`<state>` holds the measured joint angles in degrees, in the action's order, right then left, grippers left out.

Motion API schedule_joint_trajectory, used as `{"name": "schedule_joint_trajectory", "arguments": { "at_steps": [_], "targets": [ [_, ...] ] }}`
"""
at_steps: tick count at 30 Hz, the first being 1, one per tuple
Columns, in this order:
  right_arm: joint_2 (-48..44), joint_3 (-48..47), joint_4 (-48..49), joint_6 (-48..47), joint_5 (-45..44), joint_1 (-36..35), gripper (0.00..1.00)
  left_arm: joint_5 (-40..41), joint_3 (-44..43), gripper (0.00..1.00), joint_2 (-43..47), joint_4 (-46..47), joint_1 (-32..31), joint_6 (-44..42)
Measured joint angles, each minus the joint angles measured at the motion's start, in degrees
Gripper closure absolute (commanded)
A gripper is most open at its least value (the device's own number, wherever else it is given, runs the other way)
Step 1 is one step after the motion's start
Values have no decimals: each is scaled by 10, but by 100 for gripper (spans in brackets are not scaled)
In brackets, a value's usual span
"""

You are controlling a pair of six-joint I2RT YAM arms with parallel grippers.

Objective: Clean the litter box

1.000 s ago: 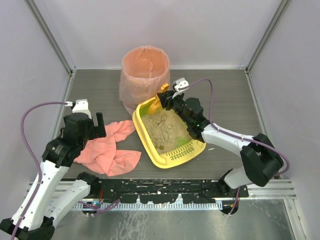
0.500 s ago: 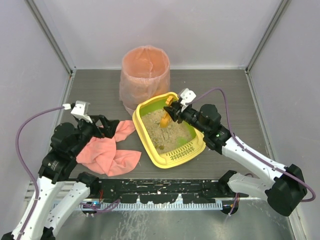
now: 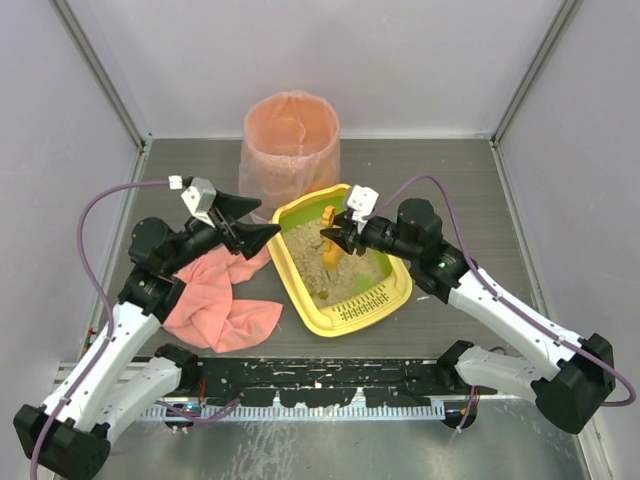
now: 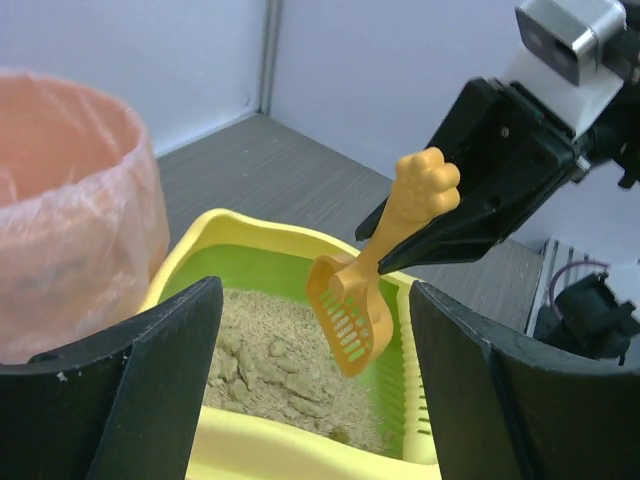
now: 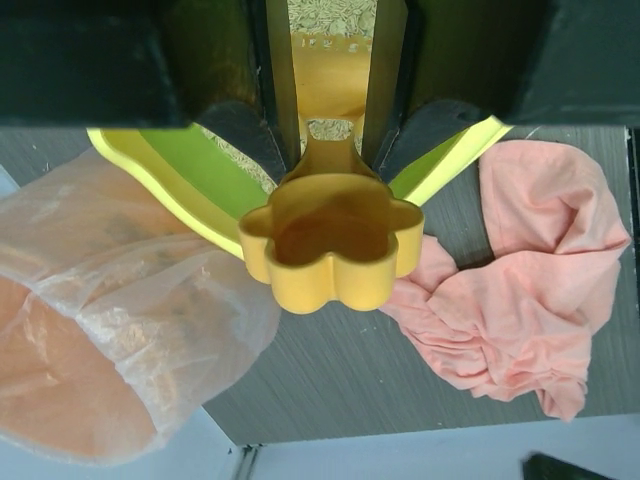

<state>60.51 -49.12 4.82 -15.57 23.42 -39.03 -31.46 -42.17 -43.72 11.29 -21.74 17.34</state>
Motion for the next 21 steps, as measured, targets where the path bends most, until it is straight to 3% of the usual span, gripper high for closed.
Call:
{"name": "schedule_joint_trajectory", "arguments": {
  "at_steps": [11, 16, 21],
  "targets": [
    [-20, -40, -40, -14, 73, 0, 99, -157, -2, 45, -115, 146, -1, -104],
    [-24, -71, -71, -25, 93, 0, 99, -185, -4, 57, -174, 169, -21, -156],
    [-29, -82, -89, -36, 100, 0, 99, -212, -33, 59, -220, 155, -50, -227]
  ]
}}
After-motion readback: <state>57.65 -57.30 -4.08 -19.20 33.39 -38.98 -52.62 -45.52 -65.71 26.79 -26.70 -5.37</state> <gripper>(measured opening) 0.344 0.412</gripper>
